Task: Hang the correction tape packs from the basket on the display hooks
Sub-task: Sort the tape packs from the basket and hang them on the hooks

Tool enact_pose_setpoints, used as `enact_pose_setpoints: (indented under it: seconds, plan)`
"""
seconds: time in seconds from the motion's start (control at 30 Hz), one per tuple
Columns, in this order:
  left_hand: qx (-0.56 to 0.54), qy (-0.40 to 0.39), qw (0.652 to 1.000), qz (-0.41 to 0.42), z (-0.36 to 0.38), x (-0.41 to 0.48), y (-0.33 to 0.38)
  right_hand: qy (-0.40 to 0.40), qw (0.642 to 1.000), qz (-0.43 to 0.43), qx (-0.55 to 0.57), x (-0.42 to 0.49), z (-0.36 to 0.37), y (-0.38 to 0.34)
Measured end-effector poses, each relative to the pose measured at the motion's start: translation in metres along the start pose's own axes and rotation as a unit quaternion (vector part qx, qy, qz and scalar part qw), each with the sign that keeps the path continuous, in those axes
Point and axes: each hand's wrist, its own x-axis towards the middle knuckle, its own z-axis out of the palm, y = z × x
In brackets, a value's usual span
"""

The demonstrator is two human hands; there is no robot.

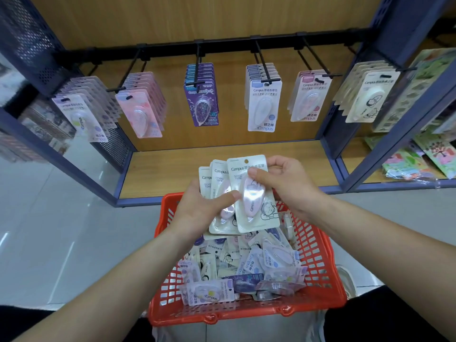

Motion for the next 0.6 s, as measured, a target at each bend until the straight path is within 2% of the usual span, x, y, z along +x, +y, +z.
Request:
enact_pose_setpoints:
  seconds: [0.1,0.17,0.27,0.33,0.4,0.53,0.6]
  plan:
    - [-0.018,0.018,1.000,0.002,0.002,0.000,0.004,0.003,0.998,-0.021,-0.058,-0.001,0.011,0.002]
    - [-0.018,0.030,0.999,0.004,-0.001,0.002,0.007,-0.030,0.996,-0.034,-0.075,0.000,0.014,0.000]
    - [-0.016,0.050,0.998,0.015,-0.011,0.006,0.013,-0.113,0.993,-0.021,-0.020,0.003,0.015,-0.003]
    - [-0.024,0.058,0.998,0.020,-0.017,0.007,0.016,-0.136,0.991,-0.007,0.005,0.005,0.016,-0.005]
    - [-0.038,0.065,0.997,0.018,-0.023,0.006,0.018,-0.130,0.991,0.006,0.019,0.006,0.020,-0.006]
    - [-0.061,0.090,0.994,0.024,-0.038,0.004,0.024,-0.061,0.998,0.008,0.034,0.009,0.035,-0.010]
    - [-0.069,0.087,0.993,0.030,-0.045,0.002,0.025,-0.060,0.997,0.016,0.051,0.007,0.046,-0.013]
